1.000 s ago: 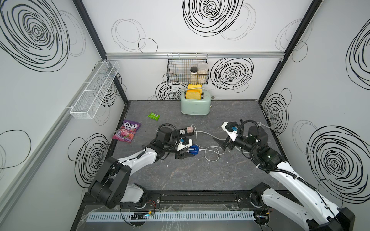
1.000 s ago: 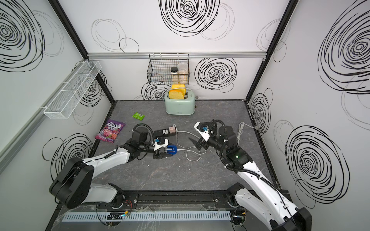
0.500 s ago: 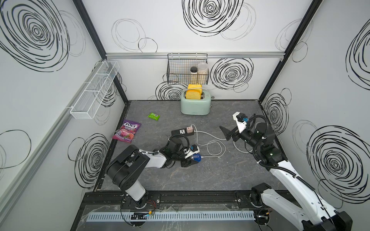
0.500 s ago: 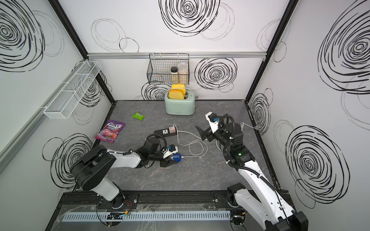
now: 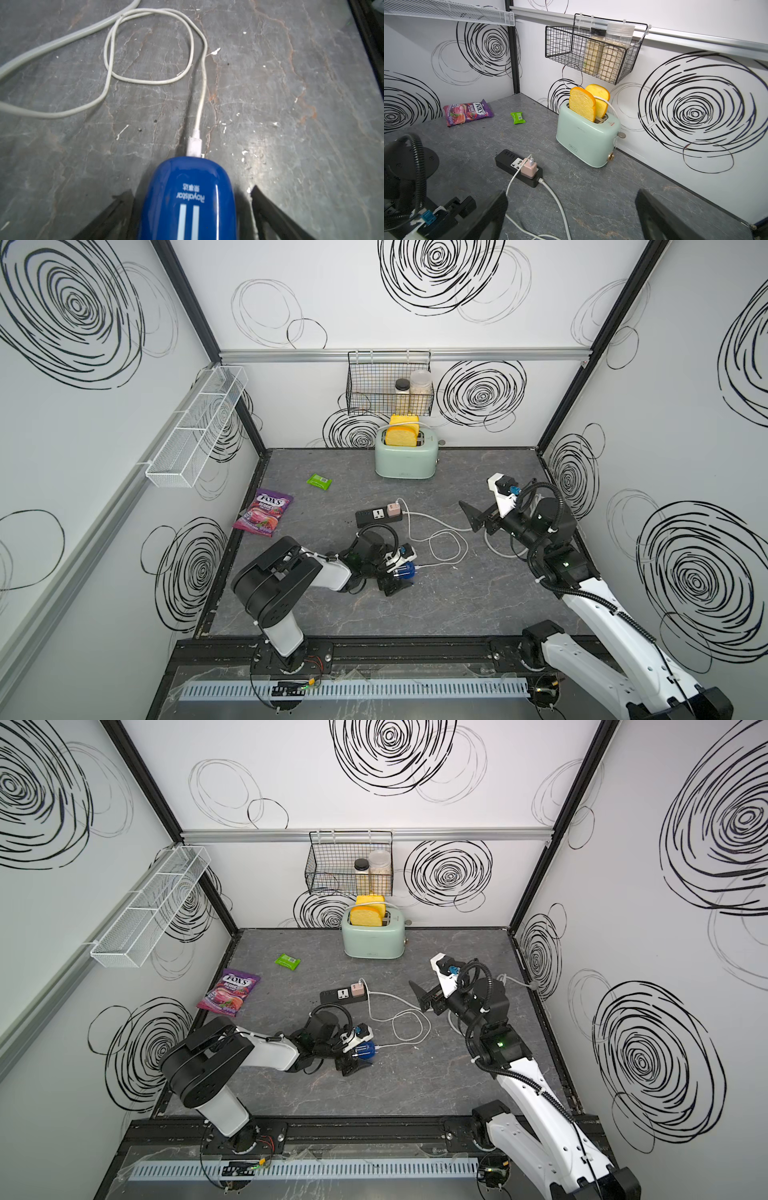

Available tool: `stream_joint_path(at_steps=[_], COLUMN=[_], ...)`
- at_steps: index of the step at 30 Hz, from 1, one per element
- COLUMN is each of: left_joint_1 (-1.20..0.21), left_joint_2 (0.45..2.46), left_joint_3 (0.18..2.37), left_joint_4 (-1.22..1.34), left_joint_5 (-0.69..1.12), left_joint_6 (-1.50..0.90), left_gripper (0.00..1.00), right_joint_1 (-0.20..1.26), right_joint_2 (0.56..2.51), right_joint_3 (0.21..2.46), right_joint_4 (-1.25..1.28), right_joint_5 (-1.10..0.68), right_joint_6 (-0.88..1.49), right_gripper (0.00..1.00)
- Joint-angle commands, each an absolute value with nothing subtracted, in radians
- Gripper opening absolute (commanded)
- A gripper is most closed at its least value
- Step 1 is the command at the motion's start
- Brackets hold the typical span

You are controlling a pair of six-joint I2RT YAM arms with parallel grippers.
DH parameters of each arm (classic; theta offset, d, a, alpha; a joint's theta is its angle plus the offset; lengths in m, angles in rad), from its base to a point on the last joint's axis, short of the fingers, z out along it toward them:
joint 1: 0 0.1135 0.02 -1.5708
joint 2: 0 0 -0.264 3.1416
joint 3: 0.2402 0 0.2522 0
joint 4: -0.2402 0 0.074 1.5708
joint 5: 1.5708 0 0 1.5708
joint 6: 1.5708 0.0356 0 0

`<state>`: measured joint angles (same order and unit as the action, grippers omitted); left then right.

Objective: Charge the electric shaver
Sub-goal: Place the electric shaver at the center of the board, then reset both arms

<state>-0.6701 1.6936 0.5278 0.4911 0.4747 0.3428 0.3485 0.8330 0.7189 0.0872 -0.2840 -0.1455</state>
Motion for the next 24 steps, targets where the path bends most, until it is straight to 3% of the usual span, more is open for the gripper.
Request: stream_joint_path(at_steps=[1,7,12,17,20,24], left_joint_1=[-0.678,-0.672,-0.548,-0.377,-0.248,-0.099], left_joint_2=[1.663,1.413,1.259,1.178,1.197,1.276], left_joint_3=[0.563,0.645,0.718,0.600,0.488,0.410], left_joint_4=[0.420,0.363,0.454,0.623,0.718,0.782], left_joint_5=[0.464,0.454,0.413,-0.103,-0.183,-0.140], left_joint_6=[0.326,0.290,0.110,0.021,0.034,-0.005], left_gripper=[0.97,0.97,0.97,0.97,0.97,0.97], right_joint_1=[0.339,0.325,0.259,0.049,-0.023,-0.033], right_joint_2=[0.818,0.833,0.932,1.026,1.081,1.156], right_joint_3=[0.715,0.726,0.778,0.727,0.603,0.485], right_joint_4=[0.108,0.133,0.129,0.270,0.429,0.582], right_joint_5=[-0.281,-0.203,-0.025,0.001,0.053,0.141], right_joint_6=[-0.143,-0.133,-0.098,0.140,0.188,0.151], right_gripper=[0.98,0.98,0.98,0.98,0.98,0.98])
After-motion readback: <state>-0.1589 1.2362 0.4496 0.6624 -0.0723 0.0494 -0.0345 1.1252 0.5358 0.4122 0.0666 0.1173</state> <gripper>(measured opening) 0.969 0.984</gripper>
